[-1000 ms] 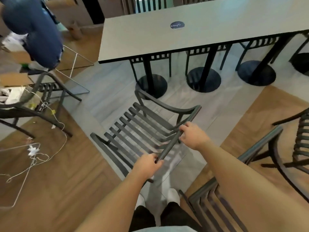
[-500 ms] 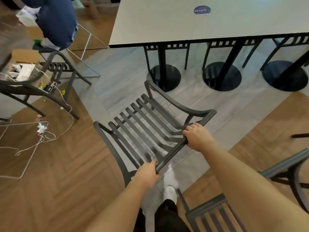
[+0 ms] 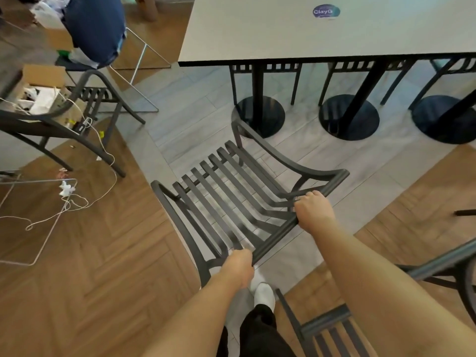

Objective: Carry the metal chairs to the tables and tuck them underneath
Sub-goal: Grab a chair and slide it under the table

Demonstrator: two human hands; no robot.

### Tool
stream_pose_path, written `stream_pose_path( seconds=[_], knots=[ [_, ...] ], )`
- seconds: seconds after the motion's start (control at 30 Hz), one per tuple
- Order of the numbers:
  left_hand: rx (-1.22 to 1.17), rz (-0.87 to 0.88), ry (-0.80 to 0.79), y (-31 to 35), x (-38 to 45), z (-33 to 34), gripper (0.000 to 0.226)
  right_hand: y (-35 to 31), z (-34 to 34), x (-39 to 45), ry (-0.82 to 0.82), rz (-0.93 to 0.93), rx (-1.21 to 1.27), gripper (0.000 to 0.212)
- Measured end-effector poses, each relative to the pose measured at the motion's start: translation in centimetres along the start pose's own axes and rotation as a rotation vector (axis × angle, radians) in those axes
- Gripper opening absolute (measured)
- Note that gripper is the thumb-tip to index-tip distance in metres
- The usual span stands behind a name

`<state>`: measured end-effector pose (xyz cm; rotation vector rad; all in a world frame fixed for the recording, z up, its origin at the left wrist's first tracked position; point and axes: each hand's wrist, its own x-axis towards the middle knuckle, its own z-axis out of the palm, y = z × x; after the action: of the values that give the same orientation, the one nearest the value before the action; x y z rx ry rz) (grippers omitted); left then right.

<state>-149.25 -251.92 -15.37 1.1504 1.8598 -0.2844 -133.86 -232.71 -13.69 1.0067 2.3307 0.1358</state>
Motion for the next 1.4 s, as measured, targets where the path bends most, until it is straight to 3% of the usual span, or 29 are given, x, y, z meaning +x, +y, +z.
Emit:
stream_pose_path(
  seconds=[0.2, 0.53, 0.8, 1.0, 1.17, 1.4],
  knots=[
    [0.02, 0.041, -0.025, -1.7, -1.0, 0.3, 0.019, -2.0, 0.2, -2.1, -0.059, 0.077, 0.036, 0.025],
    [0.154, 0.166, -0.065, -6.8, -2.0, -1.4, 0.064, -7.0, -0.8, -6.9, -0.16, 0.226, 0.139, 0.024],
    [0.267, 0.269, -0.034, -11.5, -1.6, -6.4, 0.049, -12.7, -1.8, -8.3, -0.21, 0.347, 0.281, 0.018],
    [0.31, 0.285, 0.001, -15.1, -0.8, -10.3, 0.059, -17.0, -3.4, -7.9, -0.18, 0.383, 0.418, 0.019],
    [0.365, 0.31, 0.078, -16.7, -0.5, -11.4, 0.066, -17.4, -3.8, -7.1, -0.129, 0.341, 0.539, 0.029],
    [0.384, 0.354, 0.08, -17.0, 1.5, -12.8, 0.065, -16.5, -4.3, -5.0, -0.133, 0.344, 0.473, 0.033]
  ],
)
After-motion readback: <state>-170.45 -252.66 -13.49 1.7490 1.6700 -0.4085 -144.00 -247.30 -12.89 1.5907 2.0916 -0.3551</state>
